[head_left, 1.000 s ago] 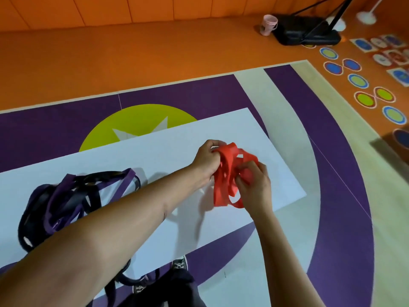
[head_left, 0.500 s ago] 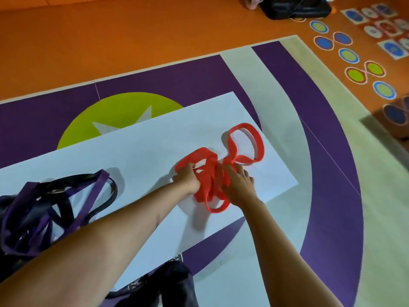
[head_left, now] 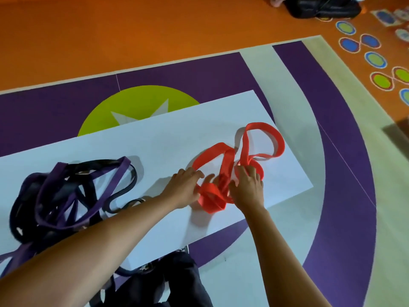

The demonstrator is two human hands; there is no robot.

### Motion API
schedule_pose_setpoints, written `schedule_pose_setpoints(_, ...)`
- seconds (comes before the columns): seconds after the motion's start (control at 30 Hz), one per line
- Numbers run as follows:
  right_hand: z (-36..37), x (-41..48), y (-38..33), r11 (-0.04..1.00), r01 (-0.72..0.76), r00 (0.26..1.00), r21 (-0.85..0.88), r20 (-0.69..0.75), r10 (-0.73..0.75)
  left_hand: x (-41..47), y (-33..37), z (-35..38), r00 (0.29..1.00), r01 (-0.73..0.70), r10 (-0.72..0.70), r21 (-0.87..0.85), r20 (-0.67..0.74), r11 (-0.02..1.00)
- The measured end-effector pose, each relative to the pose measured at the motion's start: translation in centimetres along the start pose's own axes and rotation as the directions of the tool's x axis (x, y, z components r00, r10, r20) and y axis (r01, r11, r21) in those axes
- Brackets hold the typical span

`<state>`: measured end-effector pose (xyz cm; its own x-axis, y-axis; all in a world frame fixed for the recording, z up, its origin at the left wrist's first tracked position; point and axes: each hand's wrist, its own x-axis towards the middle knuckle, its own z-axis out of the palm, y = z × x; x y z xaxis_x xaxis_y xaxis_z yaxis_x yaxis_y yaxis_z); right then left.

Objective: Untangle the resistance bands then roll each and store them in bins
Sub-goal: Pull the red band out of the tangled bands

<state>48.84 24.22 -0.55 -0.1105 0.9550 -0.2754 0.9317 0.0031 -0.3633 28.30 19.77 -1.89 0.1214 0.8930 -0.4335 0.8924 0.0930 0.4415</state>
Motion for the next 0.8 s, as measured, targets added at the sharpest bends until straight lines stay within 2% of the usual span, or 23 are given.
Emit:
schedule_pose_setpoints(0.13,1.5,-2.1,-1.9,0.998,0.051,0.998,0.025,-0.022,-0.051,-3.3,-1.5,-0.5,0.993,-0.027,0.029,0.018,-0.114,0.999)
schedule_pose_setpoints(0.4,5.8,-4.8,-9.4,0.963,0.268,0.958,0.041,0.092,-0.271,-12.0,-7.2,0.0,0.953,0.135,-0.12,0.038,-0.277,0.99)
schedule_pose_setpoints(0.5,7.4,-5.2,-13.1,0.924,0.379,0.917,0.05,0.113,-0.382,-15.4,-10.1,0.2,0.917,0.22,-0.194,0.035,-0.347,0.975)
schedule_pose_setpoints(0.67,10.0,-6.4,-19.1,0.841,0.541,0.802,0.013,0.294,-0.521,-21.1,-15.4,0.7,0.796,0.459,-0.359,0.1,-0.488,0.883)
schedule_pose_setpoints(0.73,11.1,-7.2,-21.3,0.795,0.606,0.746,0.004,0.345,-0.57,-23.5,-18.1,0.2,0.752,0.569,-0.458,0.118,-0.474,0.814)
schedule_pose_setpoints(0.8,12.1,-8.0,-23.1,0.764,0.645,0.704,0.017,0.378,-0.602,-25.4,-20.7,0.0,0.738,0.625,-0.518,0.148,-0.433,0.766)
